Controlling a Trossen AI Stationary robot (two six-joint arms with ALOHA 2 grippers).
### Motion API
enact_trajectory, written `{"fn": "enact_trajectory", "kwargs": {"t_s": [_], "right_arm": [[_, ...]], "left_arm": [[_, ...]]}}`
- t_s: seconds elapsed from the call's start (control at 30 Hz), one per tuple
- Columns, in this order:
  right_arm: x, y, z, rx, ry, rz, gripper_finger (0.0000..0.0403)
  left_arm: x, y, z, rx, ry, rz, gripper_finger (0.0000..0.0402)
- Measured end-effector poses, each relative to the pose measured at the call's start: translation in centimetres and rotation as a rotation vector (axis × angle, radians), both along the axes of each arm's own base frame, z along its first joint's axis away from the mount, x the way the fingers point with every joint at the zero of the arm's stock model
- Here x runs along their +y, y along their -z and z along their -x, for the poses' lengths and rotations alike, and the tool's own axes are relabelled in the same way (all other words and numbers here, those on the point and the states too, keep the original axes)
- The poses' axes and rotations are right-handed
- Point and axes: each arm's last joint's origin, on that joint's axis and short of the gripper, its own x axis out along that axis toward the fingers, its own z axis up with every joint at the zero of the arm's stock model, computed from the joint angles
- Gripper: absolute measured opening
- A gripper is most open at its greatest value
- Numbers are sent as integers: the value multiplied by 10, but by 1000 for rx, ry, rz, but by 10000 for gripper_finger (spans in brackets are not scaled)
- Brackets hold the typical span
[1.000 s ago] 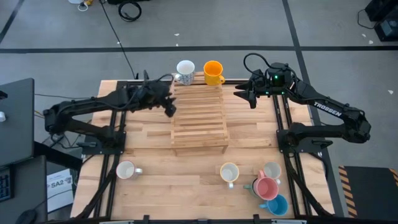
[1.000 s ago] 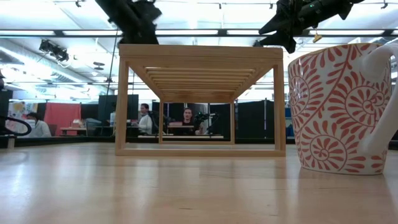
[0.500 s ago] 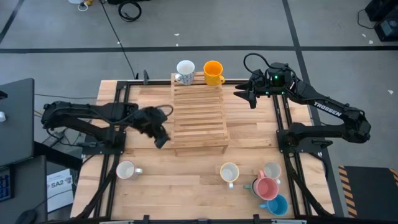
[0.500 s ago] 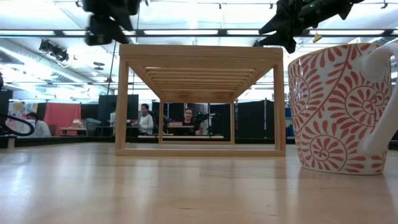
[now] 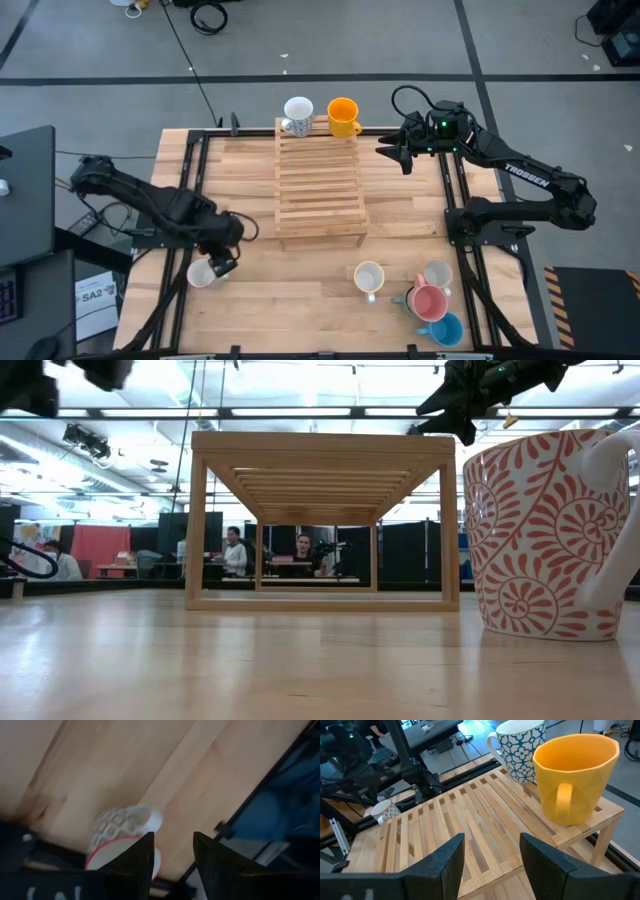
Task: Place coffee mugs
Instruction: Put the gray cup on the shelf aligned with the other blue cup
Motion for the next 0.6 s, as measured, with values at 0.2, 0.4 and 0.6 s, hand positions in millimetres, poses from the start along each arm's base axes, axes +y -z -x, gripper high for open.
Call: {"fn": "enact_trajectory", "kwargs": {"t_s": [0.2, 0.4, 0.6], "right_arm": [[0, 0, 0, 0, 0, 0, 197], [0, 0, 0, 0, 0, 0, 197], [0, 0, 0, 0, 0, 0, 197]], "left_arm": [[-15, 1, 12, 13, 100, -70, 142], [-26, 3, 24, 48, 187, -109, 142], [-26, 4, 35, 78, 251, -216, 142]]}}
